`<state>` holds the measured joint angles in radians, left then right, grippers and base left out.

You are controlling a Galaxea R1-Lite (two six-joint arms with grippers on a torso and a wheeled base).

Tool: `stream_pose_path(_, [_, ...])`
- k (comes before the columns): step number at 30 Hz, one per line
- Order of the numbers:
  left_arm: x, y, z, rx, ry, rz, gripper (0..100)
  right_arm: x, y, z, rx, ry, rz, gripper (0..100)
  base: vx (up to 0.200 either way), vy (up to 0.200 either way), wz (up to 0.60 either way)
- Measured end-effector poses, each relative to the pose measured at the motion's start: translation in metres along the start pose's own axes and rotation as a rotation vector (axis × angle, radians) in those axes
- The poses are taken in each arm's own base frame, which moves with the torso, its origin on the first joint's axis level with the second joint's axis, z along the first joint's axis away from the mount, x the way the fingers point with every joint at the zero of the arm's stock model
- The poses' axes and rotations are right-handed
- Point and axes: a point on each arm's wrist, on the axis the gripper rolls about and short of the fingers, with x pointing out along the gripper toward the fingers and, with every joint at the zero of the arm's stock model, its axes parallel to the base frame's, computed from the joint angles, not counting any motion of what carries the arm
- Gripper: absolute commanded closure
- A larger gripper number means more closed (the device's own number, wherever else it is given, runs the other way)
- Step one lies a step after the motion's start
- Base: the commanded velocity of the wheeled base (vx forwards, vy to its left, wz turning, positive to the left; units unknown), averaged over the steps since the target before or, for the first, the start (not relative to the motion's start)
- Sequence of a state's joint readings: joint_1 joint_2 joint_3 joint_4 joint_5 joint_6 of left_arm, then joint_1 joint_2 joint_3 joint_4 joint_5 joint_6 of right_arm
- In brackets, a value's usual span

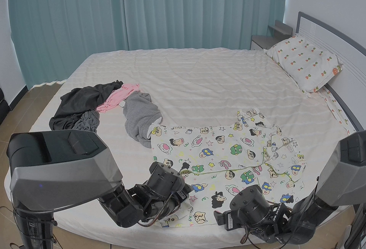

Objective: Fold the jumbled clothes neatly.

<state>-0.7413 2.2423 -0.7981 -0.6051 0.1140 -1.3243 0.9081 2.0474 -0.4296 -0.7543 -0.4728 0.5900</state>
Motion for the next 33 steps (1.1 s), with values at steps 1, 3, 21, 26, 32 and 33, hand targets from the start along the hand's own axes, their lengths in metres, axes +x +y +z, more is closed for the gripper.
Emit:
stream_pose_path(1, [0.0,-0.002,0.0,-0.005,-0.004,-0.003,0,-0.001,-0.001,0.0,0.008,-0.009,0.005,0,0.0,0.0,0.0])
stream_pose_path(3, [-0.001,-0.009,0.0,-0.017,-0.023,-0.015,0,-0.005,-0.006,-0.001,0.028,-0.031,0.018,0,0.0,0.0,0.0])
stream_pose_path(21, [0.023,-0.009,-0.032,0.15,-0.162,0.047,0,-0.017,-0.038,-0.01,0.173,-0.119,0.094,0,0.0,0.0,0.0])
stream_pose_path(26, [0.026,-0.008,-0.033,0.148,-0.133,0.045,0,-0.013,-0.039,-0.014,0.179,-0.122,0.097,0,0.0,0.0,0.0])
stream_pose_path(32, [0.028,-0.012,-0.027,0.131,-0.129,0.032,0,-0.013,-0.04,-0.016,0.183,-0.141,0.115,0,0.0,0.0,0.0])
stream_pose_path(33, [0.028,-0.012,-0.025,0.129,-0.131,0.03,0,-0.013,-0.04,-0.017,0.182,-0.138,0.114,0,0.0,0.0,0.0])
